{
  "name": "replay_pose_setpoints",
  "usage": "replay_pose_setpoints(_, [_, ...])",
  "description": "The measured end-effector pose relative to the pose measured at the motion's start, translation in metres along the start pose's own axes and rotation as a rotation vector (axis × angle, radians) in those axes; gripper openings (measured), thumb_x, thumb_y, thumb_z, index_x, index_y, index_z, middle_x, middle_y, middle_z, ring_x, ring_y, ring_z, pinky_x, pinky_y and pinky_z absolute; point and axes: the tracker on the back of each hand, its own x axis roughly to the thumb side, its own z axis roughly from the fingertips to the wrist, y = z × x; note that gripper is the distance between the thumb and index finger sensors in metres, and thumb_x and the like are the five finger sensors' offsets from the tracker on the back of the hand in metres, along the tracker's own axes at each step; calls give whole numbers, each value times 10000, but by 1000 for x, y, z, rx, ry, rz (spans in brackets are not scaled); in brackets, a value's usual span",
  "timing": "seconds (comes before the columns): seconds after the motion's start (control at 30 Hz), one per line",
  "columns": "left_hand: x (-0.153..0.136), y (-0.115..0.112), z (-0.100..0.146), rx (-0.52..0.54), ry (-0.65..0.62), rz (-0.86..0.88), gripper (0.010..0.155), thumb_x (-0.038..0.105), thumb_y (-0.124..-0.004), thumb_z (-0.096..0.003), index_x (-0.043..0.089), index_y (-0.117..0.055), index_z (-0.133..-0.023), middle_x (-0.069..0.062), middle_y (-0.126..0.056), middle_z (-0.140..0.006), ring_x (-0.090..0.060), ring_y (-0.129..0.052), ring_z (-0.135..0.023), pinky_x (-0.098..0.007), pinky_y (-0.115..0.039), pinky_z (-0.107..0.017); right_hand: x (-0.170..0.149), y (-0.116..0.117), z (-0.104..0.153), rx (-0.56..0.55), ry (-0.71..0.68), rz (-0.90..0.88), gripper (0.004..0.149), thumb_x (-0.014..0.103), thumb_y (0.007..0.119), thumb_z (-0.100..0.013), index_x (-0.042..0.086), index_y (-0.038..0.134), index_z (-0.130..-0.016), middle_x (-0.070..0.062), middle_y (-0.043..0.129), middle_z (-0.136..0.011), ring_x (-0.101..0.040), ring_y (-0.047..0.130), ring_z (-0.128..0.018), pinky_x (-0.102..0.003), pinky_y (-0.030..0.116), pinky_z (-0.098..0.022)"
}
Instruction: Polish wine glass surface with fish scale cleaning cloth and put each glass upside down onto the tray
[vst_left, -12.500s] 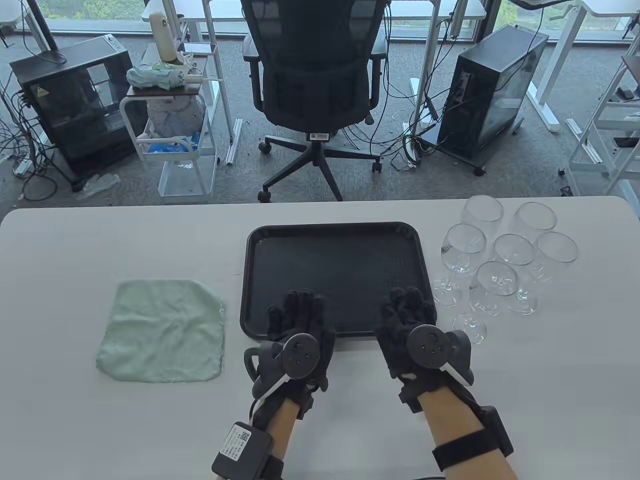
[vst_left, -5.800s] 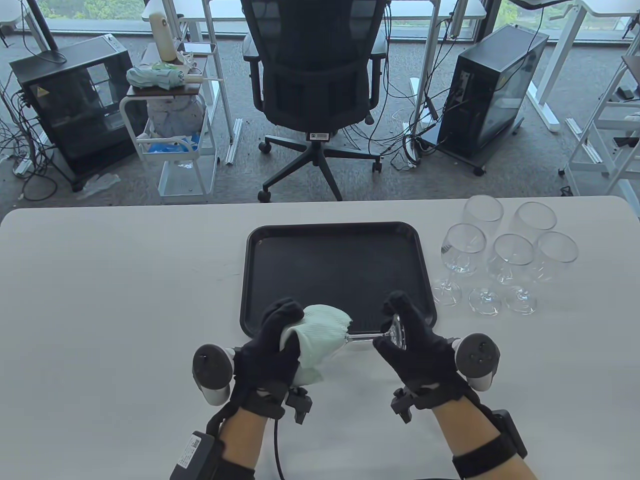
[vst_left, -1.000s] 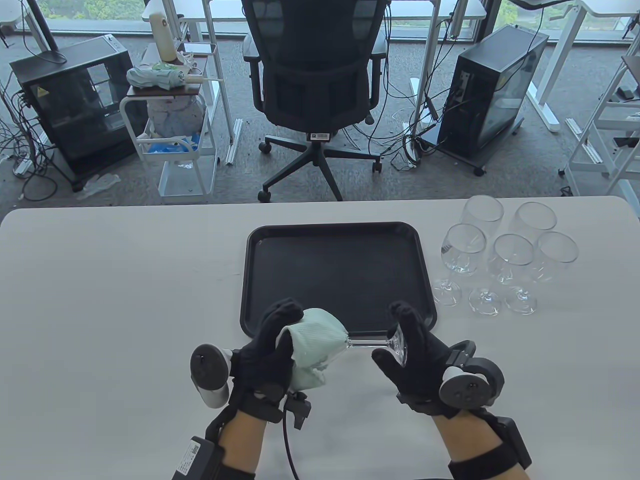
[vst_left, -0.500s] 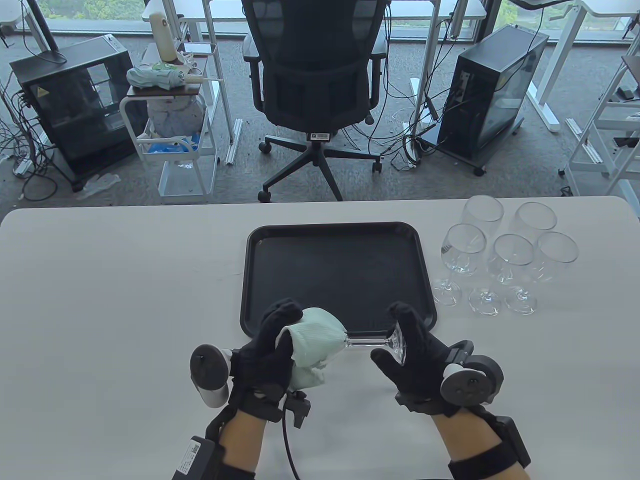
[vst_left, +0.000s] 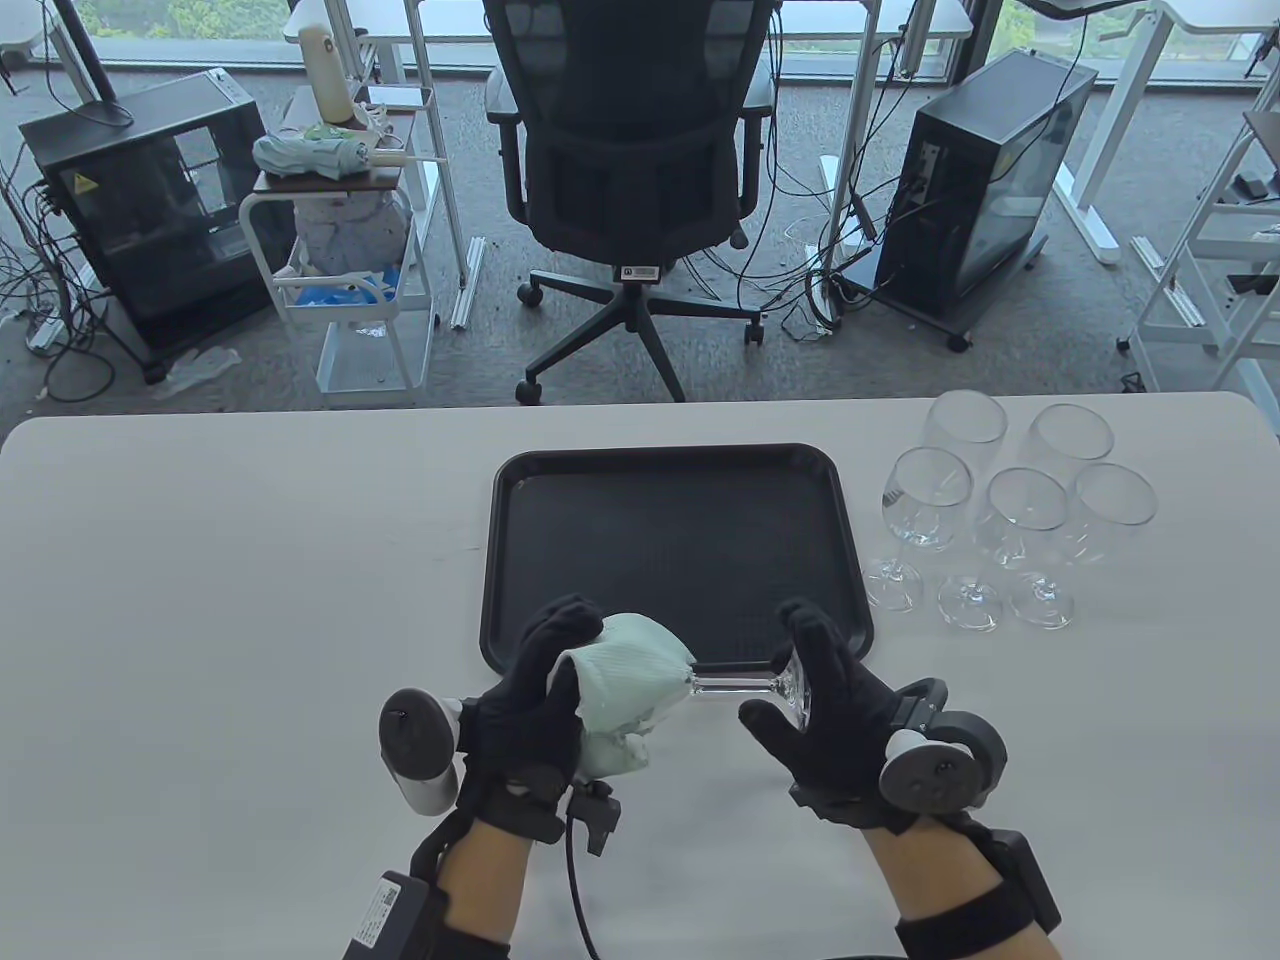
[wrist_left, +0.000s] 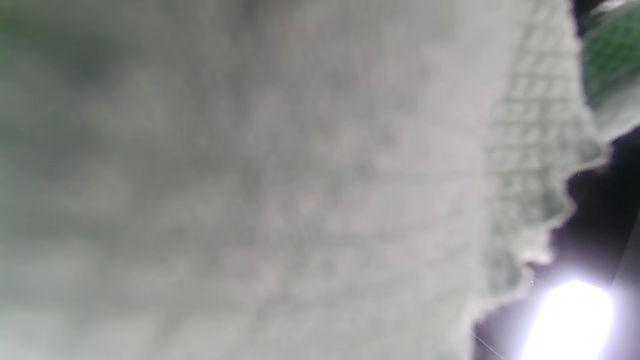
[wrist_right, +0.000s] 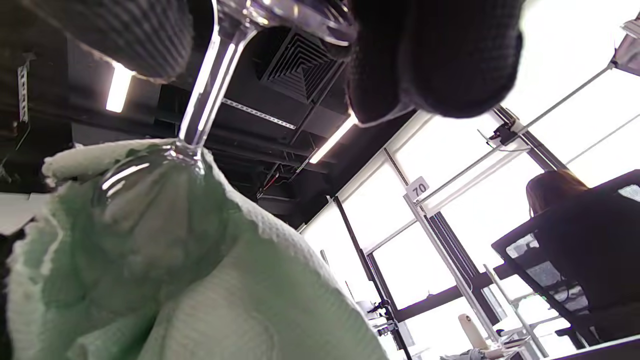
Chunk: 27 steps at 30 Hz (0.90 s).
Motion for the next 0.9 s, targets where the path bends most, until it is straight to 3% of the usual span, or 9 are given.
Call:
replay_pose_setpoints(0.1, [0, -1, 0, -7, -8, -12, 613, 682, -682, -515, 344, -632, -1025, -44, -573, -1135, -383, -718, -972, -571, -852, -490, -11, 5, 0, 39, 334, -298, 781, 650, 685, -527, 225, 381, -1106, -219, 662, -949, -319, 918, -468, -380, 877, -256])
replay_pose_setpoints(0.13, [0, 1, 0, -3, -2, -25, 612, 677, -681, -519, 339, -630, -1027, -45, -570, -1136, -383, -712, -976, -577, -846, -495, -17, 7, 3, 134, 507, -392, 794, 674, 674, -528, 214, 393, -1111, -221, 675, -942, -312, 922, -454, -372, 876, -244])
replay_pose_setpoints(0.2, [2, 3, 0, 24, 10, -35, 617, 675, -679, -520, 322, -632, -1025, -40, -593, -1129, -377, -735, -969, -576, -852, -491, -20, 8, 4, 184, 541, -502, 816, 659, 699, -545, 185, 368, -1121, -251, 637, -958, -356, 895, -471, -408, 849, -262])
replay_pose_setpoints(0.27, [5, 5, 0, 29, 9, -21, 585, 645, -667, -539, 306, -648, -1015, -40, -616, -1118, -370, -744, -968, -589, -835, -522, -21, 0, 4, 135, 569, -402, 808, 673, 681, -540, 168, 411, -1110, -241, 695, -931, -327, 929, -435, -380, 874, -227])
replay_pose_setpoints(0.4, [6, 16, 0, 99, 11, 5, 533, 601, -657, -554, 293, -689, -987, -39, -673, -1086, -352, -785, -937, -588, -815, -561, -8, -33, -8, 59, 548, -283, 796, 696, 690, -547, 262, 356, -1125, -230, 696, -937, -321, 908, -456, -384, 856, -247])
replay_pose_setpoints(0.57, [8, 23, -1, 137, -6, 29, 525, 591, -648, -557, 291, -691, -986, -40, -677, -1084, -352, -785, -936, -596, -808, -566, 25, -54, -52, 38, 400, 302, 826, 718, 726, -540, 301, 278, -1095, -203, 680, -957, -303, 894, -494, -374, 852, -279])
replay_pose_setpoints(0.67, [8, 25, -2, 143, -6, 40, 523, 590, -646, -556, 294, -691, -985, -38, -678, -1084, -348, -787, -936, -596, -808, -570, 28, -33, -93, 60, 332, 658, 849, 736, 727, -531, 290, 228, -1054, -183, 629, -982, -287, 870, -555, -373, 848, -335])
replay_pose_setpoints(0.73, [8, 25, -1, 142, -6, 40, 521, 588, -647, -556, 294, -695, -983, -39, -682, -1080, -349, -790, -932, -594, -810, -567, 16, -14, -117, 110, 369, 796, 838, 727, 737, -526, 289, 227, -1026, -182, 584, -995, -292, 852, -580, -378, 839, -355])
replay_pose_setpoints(0.9, [6, 24, -1, 132, 1, 38, 521, 587, -645, -557, 293, -694, -984, -40, -683, -1081, -347, -790, -933, -595, -811, -568, -29, 27, -150, 191, 488, 922, 790, 711, 751, -516, 275, 293, -988, -184, 516, -1010, -297, 818, -626, -392, 823, -395])
